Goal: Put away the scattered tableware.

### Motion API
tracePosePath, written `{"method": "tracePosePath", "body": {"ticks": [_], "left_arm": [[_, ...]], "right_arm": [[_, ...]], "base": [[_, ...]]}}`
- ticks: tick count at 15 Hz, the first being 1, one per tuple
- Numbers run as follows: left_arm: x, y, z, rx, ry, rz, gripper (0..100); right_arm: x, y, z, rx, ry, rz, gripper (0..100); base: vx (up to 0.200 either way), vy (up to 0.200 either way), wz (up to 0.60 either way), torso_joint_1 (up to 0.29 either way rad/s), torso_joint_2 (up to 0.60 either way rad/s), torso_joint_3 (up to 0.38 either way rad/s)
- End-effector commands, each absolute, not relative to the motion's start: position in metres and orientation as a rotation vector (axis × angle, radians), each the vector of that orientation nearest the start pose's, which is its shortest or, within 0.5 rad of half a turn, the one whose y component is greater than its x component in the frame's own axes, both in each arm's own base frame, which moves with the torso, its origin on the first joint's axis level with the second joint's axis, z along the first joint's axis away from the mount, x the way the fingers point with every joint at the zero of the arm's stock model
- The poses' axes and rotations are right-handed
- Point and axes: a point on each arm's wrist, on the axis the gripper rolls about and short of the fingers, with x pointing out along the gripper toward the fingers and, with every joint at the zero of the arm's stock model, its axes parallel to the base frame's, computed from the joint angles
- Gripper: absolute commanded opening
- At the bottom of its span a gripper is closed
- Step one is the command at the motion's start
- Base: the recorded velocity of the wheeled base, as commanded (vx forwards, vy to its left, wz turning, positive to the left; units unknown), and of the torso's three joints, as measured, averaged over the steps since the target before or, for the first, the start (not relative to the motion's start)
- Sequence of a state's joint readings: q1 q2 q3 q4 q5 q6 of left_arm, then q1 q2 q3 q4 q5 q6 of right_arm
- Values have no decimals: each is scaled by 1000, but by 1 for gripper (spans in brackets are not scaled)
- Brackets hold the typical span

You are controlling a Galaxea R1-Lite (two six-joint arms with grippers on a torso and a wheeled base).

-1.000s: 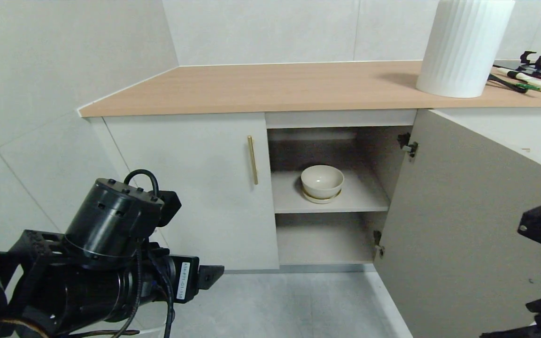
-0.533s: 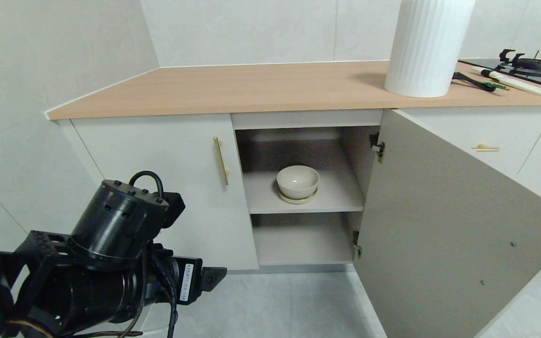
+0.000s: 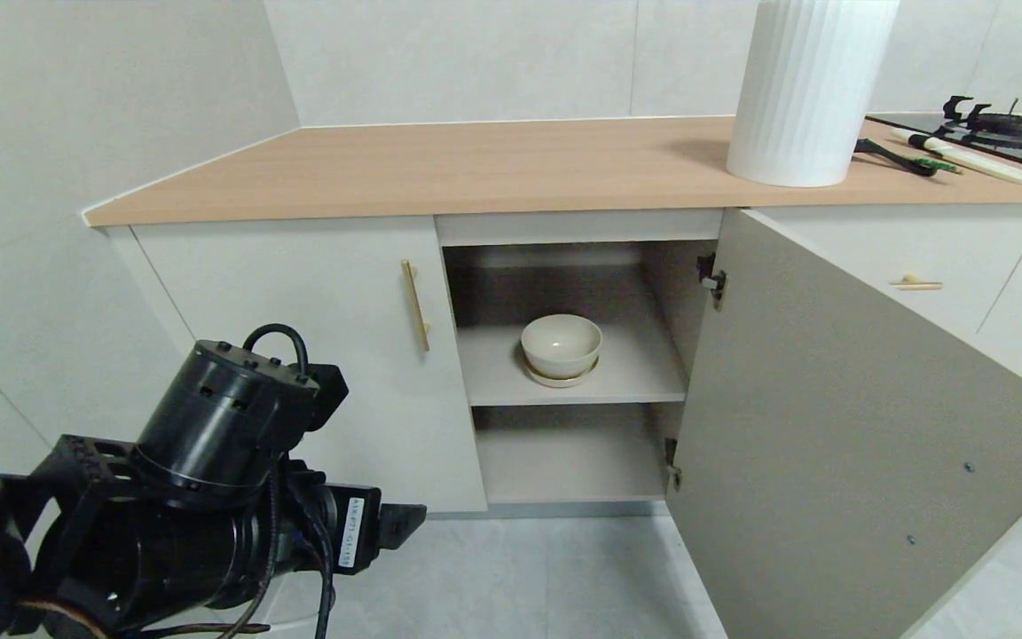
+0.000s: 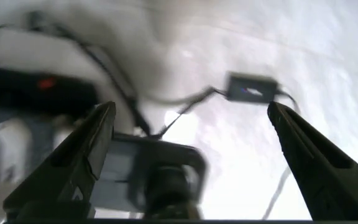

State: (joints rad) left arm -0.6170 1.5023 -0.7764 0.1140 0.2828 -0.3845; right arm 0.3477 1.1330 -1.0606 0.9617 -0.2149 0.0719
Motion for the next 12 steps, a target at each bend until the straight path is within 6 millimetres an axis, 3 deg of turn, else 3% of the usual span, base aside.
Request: {"method": "tracePosePath", "body": {"ticks": [1, 7, 12], "left_arm": [[190, -127, 163, 6, 805, -160, 100], [190, -127, 163, 6, 804, -160, 100], [190, -127, 163, 4, 804, -159, 100]], "right_arm": [[112, 12, 245, -208, 1029, -52, 100], [145, -13, 240, -153, 985, -204, 100], [173, -20, 230, -126, 974, -234, 100]], "base": [[0, 0, 0, 0, 0, 0], [0, 0, 0, 0, 0, 0], [0, 0, 0, 0, 0, 0]]}}
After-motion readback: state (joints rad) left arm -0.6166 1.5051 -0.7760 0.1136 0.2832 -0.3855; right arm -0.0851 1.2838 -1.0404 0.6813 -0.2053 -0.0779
